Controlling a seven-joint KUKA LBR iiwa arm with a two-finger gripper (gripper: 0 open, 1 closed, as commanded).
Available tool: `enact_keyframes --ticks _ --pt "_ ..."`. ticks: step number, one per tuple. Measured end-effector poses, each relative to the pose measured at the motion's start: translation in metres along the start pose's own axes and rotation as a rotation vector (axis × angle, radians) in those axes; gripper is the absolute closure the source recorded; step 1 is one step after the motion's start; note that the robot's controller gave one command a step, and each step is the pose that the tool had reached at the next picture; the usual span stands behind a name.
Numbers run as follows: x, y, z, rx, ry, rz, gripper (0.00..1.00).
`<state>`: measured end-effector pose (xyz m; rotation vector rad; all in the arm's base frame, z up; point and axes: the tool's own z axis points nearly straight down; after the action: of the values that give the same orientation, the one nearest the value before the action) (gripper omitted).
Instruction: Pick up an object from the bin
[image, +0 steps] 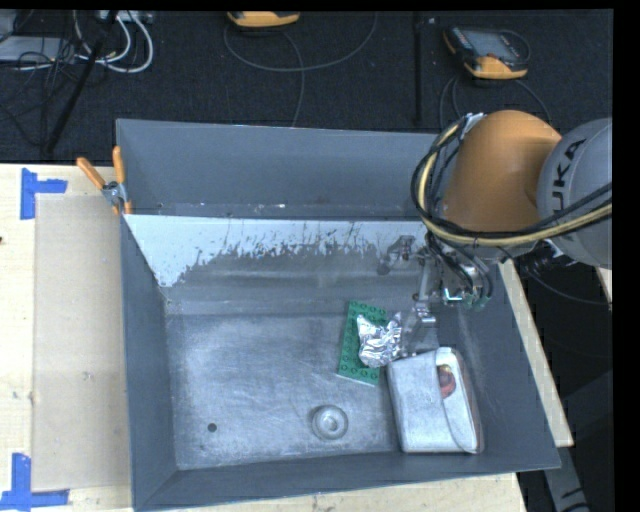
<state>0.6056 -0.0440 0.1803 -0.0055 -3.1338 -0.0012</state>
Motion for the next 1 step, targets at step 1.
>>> enact_keyframes --ticks 1 --pt "0.0035 -0.0232 0.0814 -0.002 -0.025 -0.074 0.00"
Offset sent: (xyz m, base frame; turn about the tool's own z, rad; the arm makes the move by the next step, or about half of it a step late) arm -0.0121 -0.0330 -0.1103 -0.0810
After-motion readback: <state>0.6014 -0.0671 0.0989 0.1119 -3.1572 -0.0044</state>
